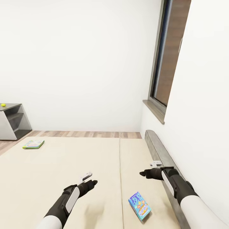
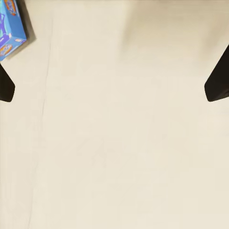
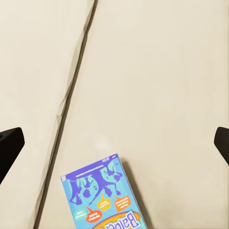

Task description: Put all the toys in the child's room - the three board games (two on the bed and one on the table), the two jigsaw puzzles on the table, and the tennis ball on the table - inside the toy box on the table in the child's room.

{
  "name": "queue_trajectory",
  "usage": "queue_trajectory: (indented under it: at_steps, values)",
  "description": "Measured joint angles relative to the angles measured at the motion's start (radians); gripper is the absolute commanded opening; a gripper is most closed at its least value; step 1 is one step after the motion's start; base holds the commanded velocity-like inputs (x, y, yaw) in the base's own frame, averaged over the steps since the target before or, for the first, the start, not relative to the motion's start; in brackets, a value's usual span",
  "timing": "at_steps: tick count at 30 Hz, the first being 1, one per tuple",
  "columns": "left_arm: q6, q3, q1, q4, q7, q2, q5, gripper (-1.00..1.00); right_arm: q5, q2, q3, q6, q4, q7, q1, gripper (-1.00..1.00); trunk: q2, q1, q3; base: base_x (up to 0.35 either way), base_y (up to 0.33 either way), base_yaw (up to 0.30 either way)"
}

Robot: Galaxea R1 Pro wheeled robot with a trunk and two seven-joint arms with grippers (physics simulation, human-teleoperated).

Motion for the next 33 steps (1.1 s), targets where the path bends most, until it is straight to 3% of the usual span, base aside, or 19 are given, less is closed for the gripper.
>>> queue_trajectory:
  at_steps: [33]
  values:
    - [0.0, 0.0, 0.0, 0.0, 0.0, 0.0, 0.0, 1.0, 0.0, 0.0, 0.0, 0.0, 0.0, 0.0, 0.0, 1.0, 0.0, 0.0, 0.0, 0.0, 0.0, 0.0]
